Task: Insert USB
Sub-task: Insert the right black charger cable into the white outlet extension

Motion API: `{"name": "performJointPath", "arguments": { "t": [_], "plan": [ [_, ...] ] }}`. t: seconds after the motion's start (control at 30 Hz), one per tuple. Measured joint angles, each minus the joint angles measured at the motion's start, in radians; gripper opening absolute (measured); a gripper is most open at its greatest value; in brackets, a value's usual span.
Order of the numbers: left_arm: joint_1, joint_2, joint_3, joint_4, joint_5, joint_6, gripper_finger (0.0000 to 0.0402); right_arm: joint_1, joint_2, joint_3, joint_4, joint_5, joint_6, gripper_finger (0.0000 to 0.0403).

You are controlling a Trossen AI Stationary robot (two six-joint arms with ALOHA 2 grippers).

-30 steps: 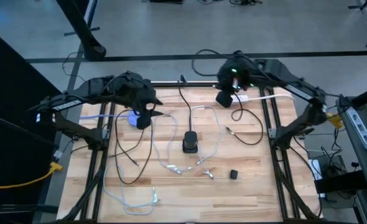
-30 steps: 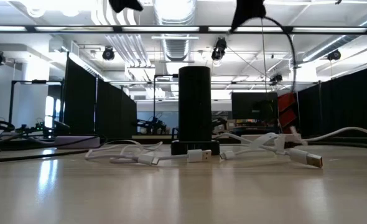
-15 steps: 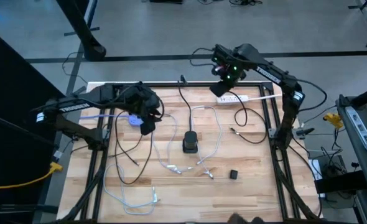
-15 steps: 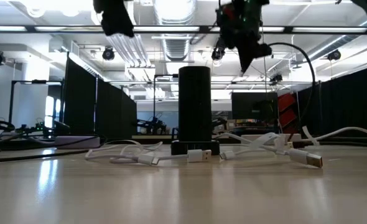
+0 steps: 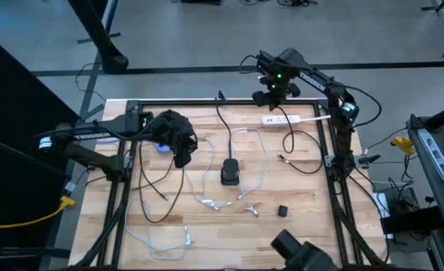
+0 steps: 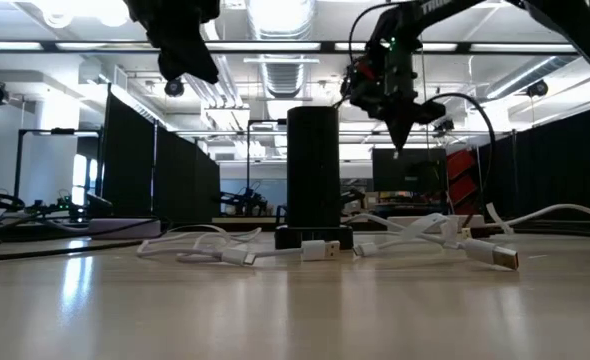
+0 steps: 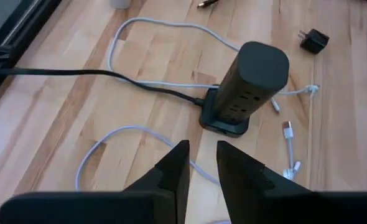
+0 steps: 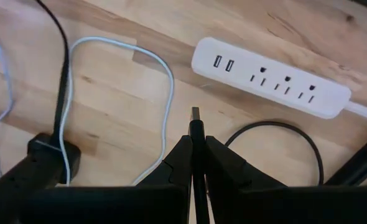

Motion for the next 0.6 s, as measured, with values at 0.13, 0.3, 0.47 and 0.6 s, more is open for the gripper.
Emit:
{"name": "performJointPath", "arguments": {
  "t": [0.13, 0.3, 0.47, 0.6],
  "plan": [
    [-0.006, -0.032, -0.014, 0.022, -0.021, 0.003, 0.0066, -0.006, 0.041, -0.001, 0.001, 0.025, 0.017, 0.0015],
    [-0.006, -0.064, -0.021, 0.058, -0.023, 0.008, 0.0066, -0.012, 0.08, -0.006, 0.0, 0.072, 0.013, 0.0015],
    [-0.006, -0.066, -0.021, 0.073, -0.049, 0.032, 0.0066, -0.017, 0.118, -0.008, 0.0, 0.07, -0.002, 0.0015],
    [-0.004, -0.058, -0.021, 0.087, -0.074, 0.043, 0.0066, -0.023, 0.141, -0.013, -0.001, 0.07, 0.004, 0.0015]
  ]
}}
